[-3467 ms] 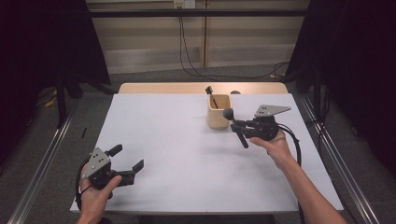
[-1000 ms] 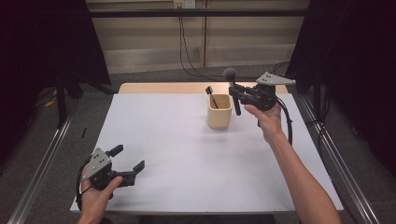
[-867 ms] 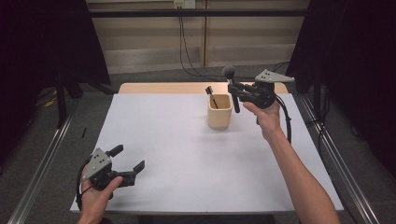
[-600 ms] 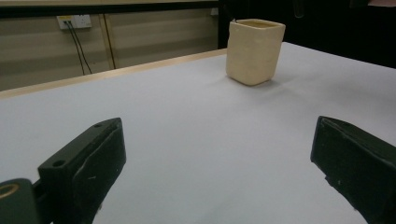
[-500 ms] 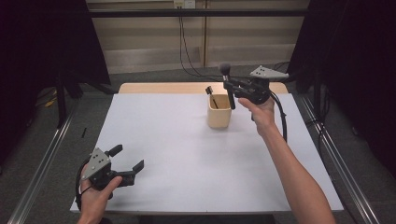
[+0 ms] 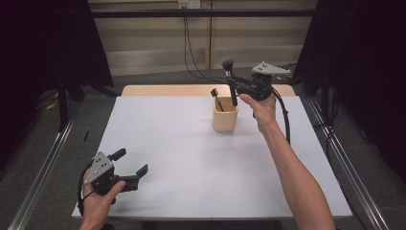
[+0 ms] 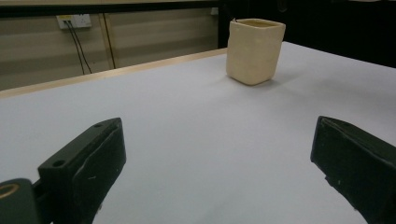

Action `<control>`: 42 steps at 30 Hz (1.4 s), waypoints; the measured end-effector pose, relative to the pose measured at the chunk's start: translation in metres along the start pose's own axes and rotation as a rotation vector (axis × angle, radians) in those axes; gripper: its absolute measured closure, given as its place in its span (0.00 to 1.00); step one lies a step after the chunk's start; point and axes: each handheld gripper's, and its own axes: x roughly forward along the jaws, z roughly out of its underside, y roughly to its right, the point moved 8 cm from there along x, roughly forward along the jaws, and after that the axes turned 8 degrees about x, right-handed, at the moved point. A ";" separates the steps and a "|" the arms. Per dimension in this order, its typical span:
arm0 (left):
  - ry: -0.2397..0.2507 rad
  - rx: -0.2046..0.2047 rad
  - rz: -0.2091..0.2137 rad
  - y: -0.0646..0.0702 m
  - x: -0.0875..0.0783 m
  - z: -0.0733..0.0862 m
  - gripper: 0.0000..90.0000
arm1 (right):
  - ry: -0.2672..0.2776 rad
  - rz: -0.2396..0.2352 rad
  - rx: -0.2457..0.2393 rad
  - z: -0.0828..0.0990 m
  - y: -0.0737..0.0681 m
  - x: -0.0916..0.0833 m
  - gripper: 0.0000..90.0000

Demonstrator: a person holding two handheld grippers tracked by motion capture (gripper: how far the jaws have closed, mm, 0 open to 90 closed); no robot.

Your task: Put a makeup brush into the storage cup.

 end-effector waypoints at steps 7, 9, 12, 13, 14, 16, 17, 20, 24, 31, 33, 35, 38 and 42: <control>0.001 0.001 0.002 0.000 0.000 0.000 0.04 | 0.009 0.010 0.012 0.004 0.003 0.010 0.80; 0.001 0.009 0.005 0.000 0.000 0.000 0.04 | 0.009 0.007 0.007 0.005 0.002 0.013 0.80; 0.002 0.004 0.003 -0.001 0.000 0.000 0.04 | -0.002 0.011 0.004 0.010 0.003 0.017 0.80; 0.002 0.004 0.002 -0.001 0.000 0.000 0.04 | -0.004 0.013 0.003 0.012 0.004 0.018 0.80; 0.002 0.006 0.003 -0.001 -0.001 0.000 0.04 | -0.007 0.012 0.003 0.013 0.005 0.018 0.80; 0.002 0.005 0.002 -0.001 -0.001 0.000 0.04 | -0.009 0.014 0.003 0.015 0.005 0.018 0.80; 0.003 0.005 0.002 -0.001 -0.001 0.000 0.04 | -0.010 0.014 0.005 0.016 0.005 0.018 0.80; 0.003 0.006 0.003 -0.001 -0.001 0.000 0.04 | -0.012 0.011 0.006 0.019 0.005 0.018 0.80; 0.003 0.006 0.002 -0.001 -0.001 0.000 0.04 | -0.018 0.009 0.006 0.023 0.005 0.020 0.80; 0.000 0.006 0.002 -0.001 -0.001 0.000 0.04 | -0.025 0.006 0.014 0.028 0.005 0.022 0.80; 0.001 0.006 0.003 -0.001 -0.001 0.000 0.04 | -0.033 0.005 0.012 0.031 0.003 0.024 0.80; 0.002 0.006 0.003 -0.001 -0.001 0.000 0.04 | -0.034 -0.002 0.008 0.033 0.001 0.025 0.80; 0.000 0.006 0.001 -0.002 -0.002 0.000 0.04 | -0.039 -0.002 0.014 0.039 0.002 0.025 0.80; 0.000 0.007 0.002 -0.001 -0.001 0.000 0.04 | -0.047 0.003 0.026 0.048 0.006 0.024 0.80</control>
